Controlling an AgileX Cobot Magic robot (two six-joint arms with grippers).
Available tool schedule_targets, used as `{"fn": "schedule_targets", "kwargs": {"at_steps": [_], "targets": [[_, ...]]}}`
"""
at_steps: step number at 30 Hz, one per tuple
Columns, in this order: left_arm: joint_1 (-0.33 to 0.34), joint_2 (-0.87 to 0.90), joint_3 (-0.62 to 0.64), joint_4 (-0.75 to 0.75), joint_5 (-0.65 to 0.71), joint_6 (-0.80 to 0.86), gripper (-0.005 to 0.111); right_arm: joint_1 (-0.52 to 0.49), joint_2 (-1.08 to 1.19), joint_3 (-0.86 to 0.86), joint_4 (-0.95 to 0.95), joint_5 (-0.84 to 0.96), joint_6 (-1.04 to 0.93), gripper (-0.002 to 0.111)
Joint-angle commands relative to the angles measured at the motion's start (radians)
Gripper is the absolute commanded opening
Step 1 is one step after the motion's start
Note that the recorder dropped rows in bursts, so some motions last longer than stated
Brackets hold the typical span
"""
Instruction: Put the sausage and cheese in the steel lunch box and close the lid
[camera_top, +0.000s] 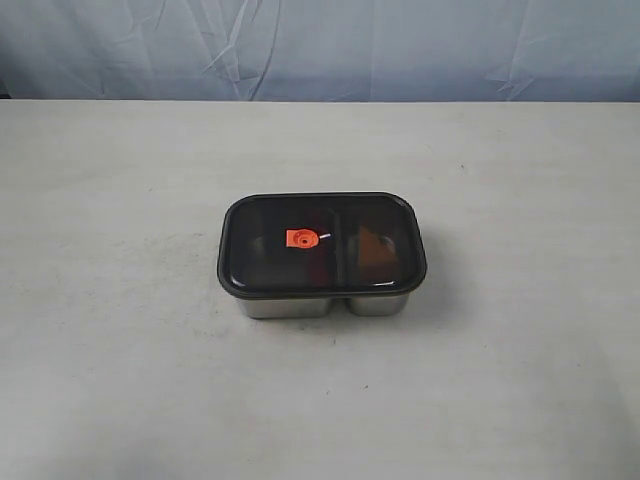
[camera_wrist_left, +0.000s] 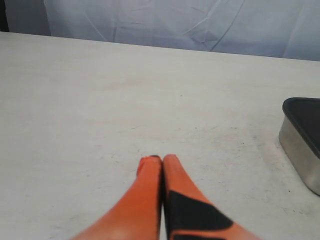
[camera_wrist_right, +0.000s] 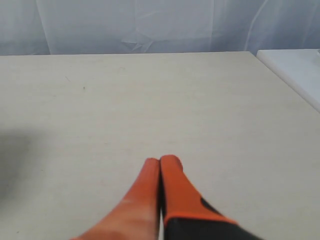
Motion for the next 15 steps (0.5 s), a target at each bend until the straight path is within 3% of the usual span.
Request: {"fn": "schedule_targets", "kwargs": {"at_steps": [1,5,15], "targets": [[0.002,-0.016,0.004,0.002,-0.027,0.025,0.0,-0.005,-0.006,0.004,-0.001,-0.012,-0.001,-0.001],[0.002,-0.016,0.004,0.001,-0.135,0.021,0.0,-0.005,-0.006,0.004,-0.001,-0.012,-0.001,-0.001],[0.002,-0.016,0.004,0.03,-0.135,0.021,0.0,-0.005,-0.006,0.004,-0.001,-0.015,-0.001,-0.001]]}}
